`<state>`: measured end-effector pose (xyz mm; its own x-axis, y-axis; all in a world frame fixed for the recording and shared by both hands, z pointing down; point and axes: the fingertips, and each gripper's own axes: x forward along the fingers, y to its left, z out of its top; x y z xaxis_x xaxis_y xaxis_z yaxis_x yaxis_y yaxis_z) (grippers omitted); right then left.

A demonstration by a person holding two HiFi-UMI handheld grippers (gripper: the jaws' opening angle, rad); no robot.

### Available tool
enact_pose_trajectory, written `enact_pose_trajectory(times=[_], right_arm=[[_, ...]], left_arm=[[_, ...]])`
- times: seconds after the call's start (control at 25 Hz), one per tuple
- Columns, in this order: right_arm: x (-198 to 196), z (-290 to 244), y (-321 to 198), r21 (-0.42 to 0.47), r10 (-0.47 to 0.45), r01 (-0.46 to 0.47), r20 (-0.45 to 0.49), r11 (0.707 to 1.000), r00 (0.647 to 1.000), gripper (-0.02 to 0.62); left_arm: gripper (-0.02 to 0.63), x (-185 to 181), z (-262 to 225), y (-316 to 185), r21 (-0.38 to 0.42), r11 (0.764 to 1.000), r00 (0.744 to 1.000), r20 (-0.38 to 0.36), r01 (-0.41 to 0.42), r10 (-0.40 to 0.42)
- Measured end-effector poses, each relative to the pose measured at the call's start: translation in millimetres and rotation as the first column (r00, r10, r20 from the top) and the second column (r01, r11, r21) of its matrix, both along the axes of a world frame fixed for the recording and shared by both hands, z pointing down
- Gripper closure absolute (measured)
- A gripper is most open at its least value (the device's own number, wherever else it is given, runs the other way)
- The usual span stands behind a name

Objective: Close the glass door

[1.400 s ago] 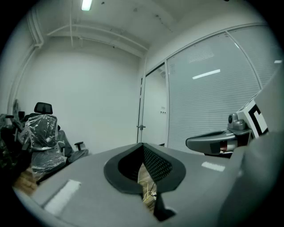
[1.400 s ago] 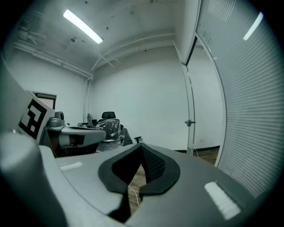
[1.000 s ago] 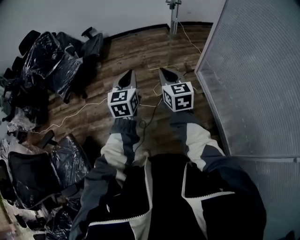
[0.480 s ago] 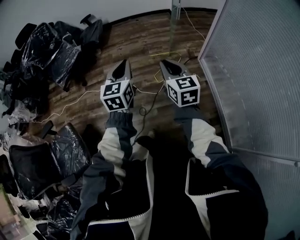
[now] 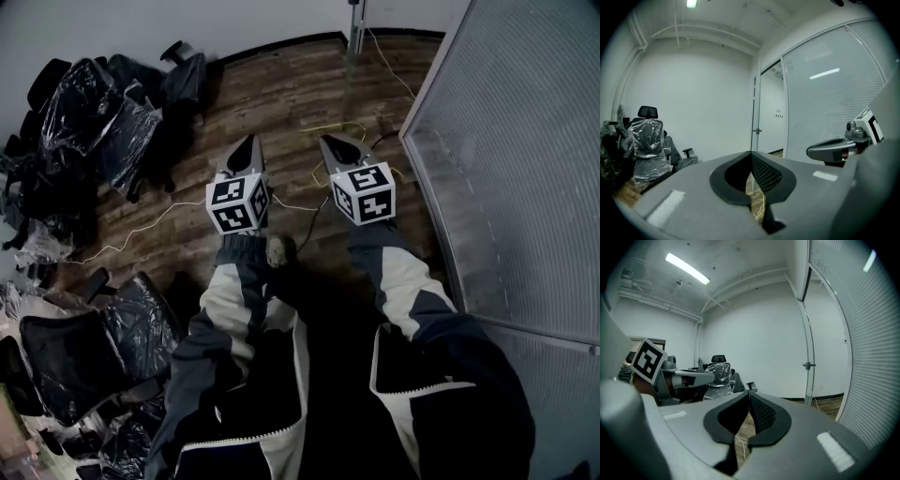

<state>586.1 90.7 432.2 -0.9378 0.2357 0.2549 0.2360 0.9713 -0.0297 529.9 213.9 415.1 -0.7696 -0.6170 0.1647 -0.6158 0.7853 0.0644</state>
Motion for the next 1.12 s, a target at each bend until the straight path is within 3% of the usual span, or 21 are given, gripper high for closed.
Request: enact_pose_trajectory(times=[0.24, 0.52, 0.8, 1.12], right_arm=[[-80, -19, 14, 0.011, 0.041, -0.042, 0.032, 0.999, 0.999, 0.592], [-192, -16, 59, 0.005, 0.082, -0.082, 0.029, 0.997, 0.996, 0.592], [-256, -18, 70, 0.026, 0.115, -0.116, 0.025, 0.993, 0.993, 0.592], [-311, -14, 57, 0.064, 0.127, -0.128, 0.013, 0.990, 0.992, 0.592]], left_arm=[[0.606, -78, -17, 9, 0.003, 0.999, 0.998, 0.036, -0.048, 0.048], [0.606, -189, -18, 59, 0.006, 0.997, 0.997, 0.031, -0.077, 0.077], [0.606, -252, -8, 72, 0.037, 0.994, 0.994, 0.021, -0.103, 0.103], [0.606, -305, 9, 55, 0.071, 0.991, 0.993, -0.019, -0.116, 0.118]])
